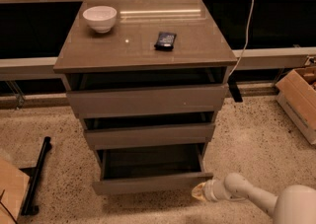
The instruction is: Close bottom drawer
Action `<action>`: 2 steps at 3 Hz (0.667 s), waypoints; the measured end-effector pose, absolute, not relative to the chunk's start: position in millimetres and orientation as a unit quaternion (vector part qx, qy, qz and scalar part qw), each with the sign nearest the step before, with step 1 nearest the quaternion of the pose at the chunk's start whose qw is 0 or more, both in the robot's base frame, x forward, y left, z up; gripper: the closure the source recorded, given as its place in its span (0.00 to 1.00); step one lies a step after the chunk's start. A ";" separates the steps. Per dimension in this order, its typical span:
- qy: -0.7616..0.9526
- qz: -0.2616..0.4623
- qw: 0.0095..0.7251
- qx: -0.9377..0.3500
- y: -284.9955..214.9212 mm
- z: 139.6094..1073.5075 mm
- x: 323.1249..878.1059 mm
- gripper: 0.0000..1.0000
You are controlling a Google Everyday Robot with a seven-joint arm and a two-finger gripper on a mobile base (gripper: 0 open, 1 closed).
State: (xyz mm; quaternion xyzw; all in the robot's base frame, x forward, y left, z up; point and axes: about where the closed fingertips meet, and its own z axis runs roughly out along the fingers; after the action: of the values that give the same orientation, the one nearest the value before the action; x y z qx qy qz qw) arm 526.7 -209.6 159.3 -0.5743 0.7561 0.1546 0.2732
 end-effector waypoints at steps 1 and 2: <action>0.727 0.147 0.319 -0.590 -183.4 144.2 572.1 1.00; 0.714 0.153 0.334 -0.595 -169.4 135.5 586.2 1.00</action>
Offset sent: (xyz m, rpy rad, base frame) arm 0.1642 0.0315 -0.0318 0.1102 -0.2829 0.0555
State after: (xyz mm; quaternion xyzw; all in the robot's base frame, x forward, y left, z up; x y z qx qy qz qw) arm 586.2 -169.4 135.5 -0.5954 0.7145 0.1527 0.3342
